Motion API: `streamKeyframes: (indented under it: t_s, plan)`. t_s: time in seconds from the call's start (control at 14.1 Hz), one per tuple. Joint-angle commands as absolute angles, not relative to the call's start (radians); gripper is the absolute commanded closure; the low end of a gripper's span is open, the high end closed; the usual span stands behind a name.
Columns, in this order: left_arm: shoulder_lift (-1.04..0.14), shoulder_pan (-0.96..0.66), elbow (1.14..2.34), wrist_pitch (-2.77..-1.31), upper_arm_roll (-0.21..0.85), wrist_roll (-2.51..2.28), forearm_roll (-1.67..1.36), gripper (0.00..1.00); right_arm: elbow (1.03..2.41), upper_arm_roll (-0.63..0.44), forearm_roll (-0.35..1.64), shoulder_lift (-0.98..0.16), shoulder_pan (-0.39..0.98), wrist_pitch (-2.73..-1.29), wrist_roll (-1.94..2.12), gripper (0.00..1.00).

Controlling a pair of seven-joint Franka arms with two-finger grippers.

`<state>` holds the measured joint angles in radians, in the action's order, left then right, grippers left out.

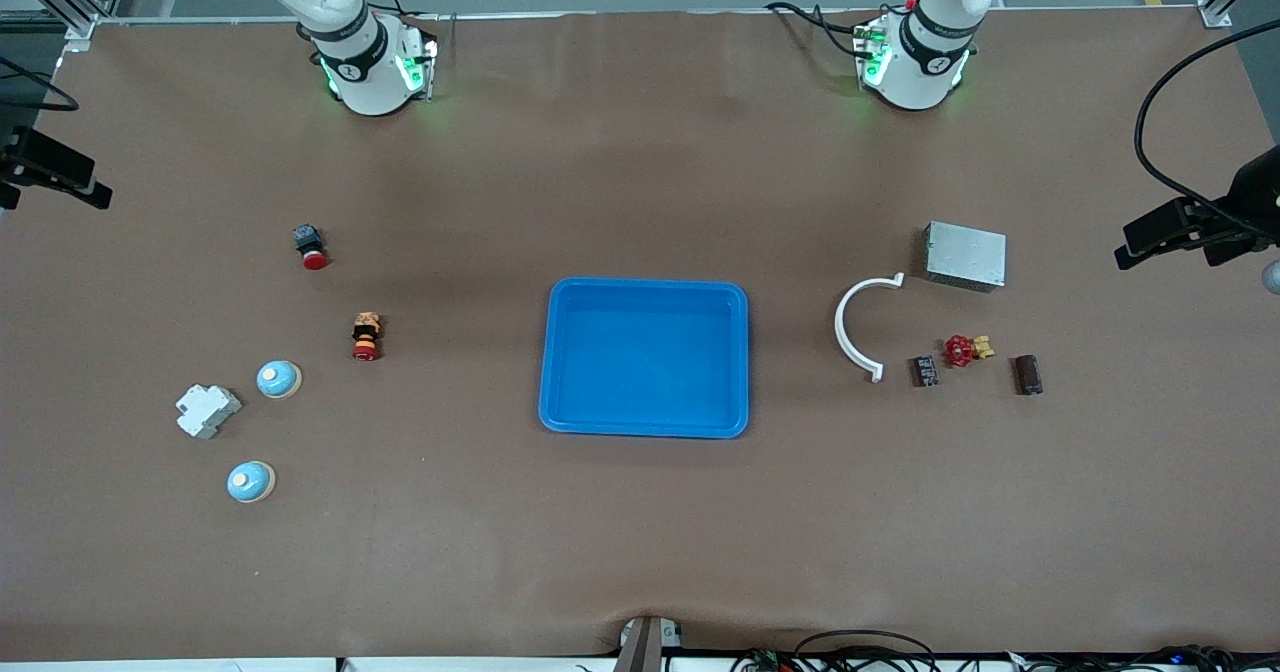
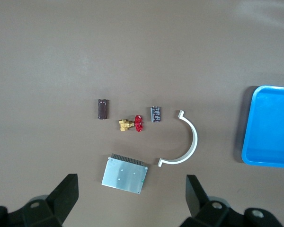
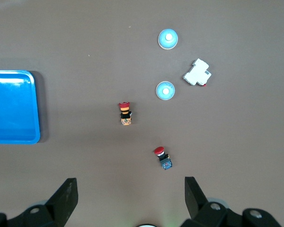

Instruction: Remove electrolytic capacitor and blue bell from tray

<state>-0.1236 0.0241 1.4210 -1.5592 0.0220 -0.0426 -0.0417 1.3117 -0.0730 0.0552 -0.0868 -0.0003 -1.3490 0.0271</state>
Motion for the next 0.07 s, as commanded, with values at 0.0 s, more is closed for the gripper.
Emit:
streamKeyframes:
  t_s: [0.0]
  plan:
    - [-0.121,0.025,1.422,-1.566,0.025,-0.048,-0.037,0.00,1.305,-0.071,0.071,-0.078,-0.006,-1.359,0.008,0.00]
